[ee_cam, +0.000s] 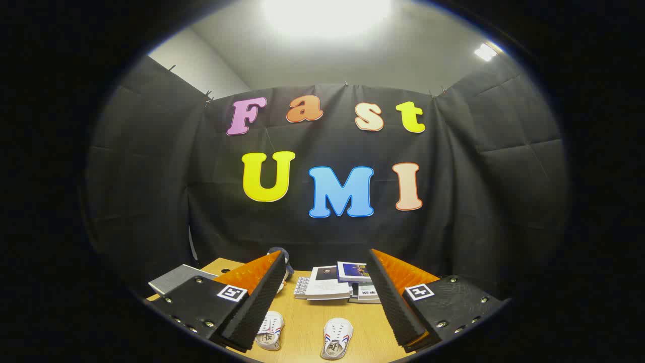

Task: Open the storage box then place both shoes into the box .Put the left shoe in first, then the right shoe, with the right side of both shoes facing outward in a uniform manner.

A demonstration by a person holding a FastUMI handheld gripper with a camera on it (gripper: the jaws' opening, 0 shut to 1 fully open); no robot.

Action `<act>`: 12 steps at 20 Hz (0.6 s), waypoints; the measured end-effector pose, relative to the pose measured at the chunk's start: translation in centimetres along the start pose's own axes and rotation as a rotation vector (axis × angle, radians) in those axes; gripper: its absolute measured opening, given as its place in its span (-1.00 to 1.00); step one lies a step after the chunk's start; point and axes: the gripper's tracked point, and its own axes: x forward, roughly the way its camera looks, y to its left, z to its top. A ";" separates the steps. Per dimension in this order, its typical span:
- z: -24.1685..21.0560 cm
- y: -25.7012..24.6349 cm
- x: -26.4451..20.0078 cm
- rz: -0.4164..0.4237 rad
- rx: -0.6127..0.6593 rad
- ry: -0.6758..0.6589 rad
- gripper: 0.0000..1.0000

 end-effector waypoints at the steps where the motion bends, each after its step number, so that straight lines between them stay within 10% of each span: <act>1: -0.1 0.0 0.1 -0.004 0.001 0.002 0.97; 12: -0.9 1.0 1.0 -0.011 -0.001 0.030 0.97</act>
